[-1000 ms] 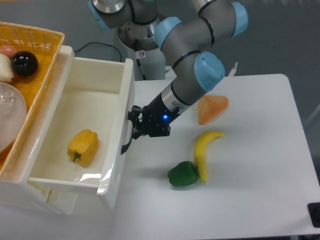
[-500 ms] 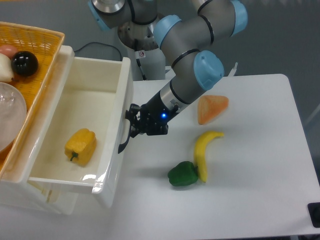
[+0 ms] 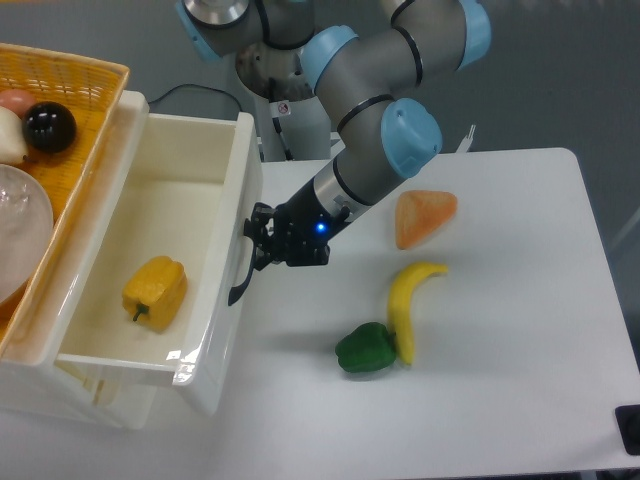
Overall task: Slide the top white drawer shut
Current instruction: 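Keep pushing the drawer front until it sits flush with the cabinet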
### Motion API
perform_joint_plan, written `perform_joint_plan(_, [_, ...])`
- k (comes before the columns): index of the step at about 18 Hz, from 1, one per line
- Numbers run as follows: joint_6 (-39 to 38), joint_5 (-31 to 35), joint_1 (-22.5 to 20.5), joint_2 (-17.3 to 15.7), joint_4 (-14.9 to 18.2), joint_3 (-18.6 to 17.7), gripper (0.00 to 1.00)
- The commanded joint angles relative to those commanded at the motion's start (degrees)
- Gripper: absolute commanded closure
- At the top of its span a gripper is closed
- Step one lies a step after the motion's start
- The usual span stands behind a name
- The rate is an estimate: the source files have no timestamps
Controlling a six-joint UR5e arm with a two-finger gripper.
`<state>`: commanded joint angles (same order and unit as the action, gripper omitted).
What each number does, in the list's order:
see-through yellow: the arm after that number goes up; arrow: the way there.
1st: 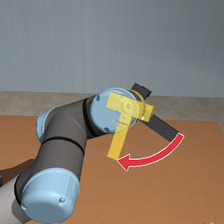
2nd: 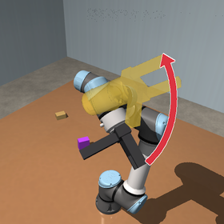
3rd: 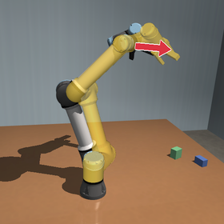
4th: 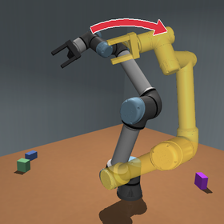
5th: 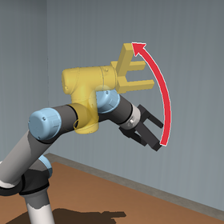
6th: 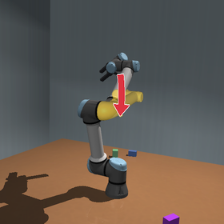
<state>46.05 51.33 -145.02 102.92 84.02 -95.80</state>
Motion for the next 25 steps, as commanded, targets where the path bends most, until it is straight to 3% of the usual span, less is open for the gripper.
perform_joint_plan(25, [-0.88, -0.79, 4.84, -1.32, 0.09, -1.67, 1.0])
